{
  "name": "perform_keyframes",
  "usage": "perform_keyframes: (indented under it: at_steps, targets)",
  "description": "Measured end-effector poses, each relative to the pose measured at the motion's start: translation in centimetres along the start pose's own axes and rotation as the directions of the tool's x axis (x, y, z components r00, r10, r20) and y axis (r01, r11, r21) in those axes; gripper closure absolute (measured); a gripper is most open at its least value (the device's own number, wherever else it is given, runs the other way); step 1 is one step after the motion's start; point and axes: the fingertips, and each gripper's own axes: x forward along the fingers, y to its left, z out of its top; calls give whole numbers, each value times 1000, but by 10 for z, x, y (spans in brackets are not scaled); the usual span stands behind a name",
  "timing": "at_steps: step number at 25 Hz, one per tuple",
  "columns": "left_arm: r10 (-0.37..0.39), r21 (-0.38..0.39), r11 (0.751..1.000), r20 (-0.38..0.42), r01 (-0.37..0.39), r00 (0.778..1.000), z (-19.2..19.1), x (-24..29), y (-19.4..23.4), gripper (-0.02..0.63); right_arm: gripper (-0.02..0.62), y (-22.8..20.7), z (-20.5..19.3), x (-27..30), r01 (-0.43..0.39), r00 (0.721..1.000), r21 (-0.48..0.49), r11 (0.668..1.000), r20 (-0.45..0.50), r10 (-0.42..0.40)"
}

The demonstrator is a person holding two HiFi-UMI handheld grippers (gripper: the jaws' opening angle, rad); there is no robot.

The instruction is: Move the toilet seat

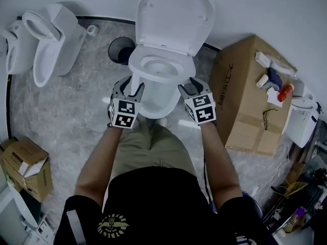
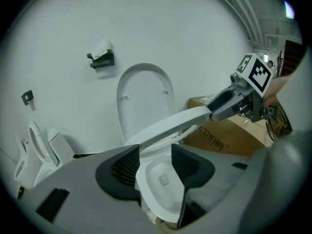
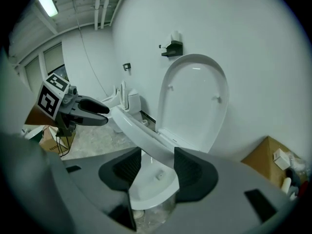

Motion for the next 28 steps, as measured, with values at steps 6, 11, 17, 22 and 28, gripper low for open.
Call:
perform_keyframes:
  at_steps: [6, 11, 17, 22, 28]
  targets:
    - [-6, 17, 1000, 62, 5, 998, 32, 0, 10, 447, 377, -14, 17, 0, 30, 1000, 31, 999, 7, -30]
    - [-19, 28, 999, 90, 16, 996, 54, -1, 24, 479, 387, -24, 33, 1, 51, 999, 67, 996, 14, -52]
    - [-38, 27, 999, 118, 35, 992, 82, -1, 47, 522, 400, -43, 57, 4, 78, 996, 107, 991, 33, -82]
    - [-58, 38, 998, 136, 53, 989, 101, 8, 60, 523, 411, -57, 74, 9, 100, 994, 119, 988, 37, -106]
    - [-74, 61, 996, 148, 66, 986, 123, 21, 71, 525, 420, -74, 91, 16, 129, 989, 140, 982, 51, -138]
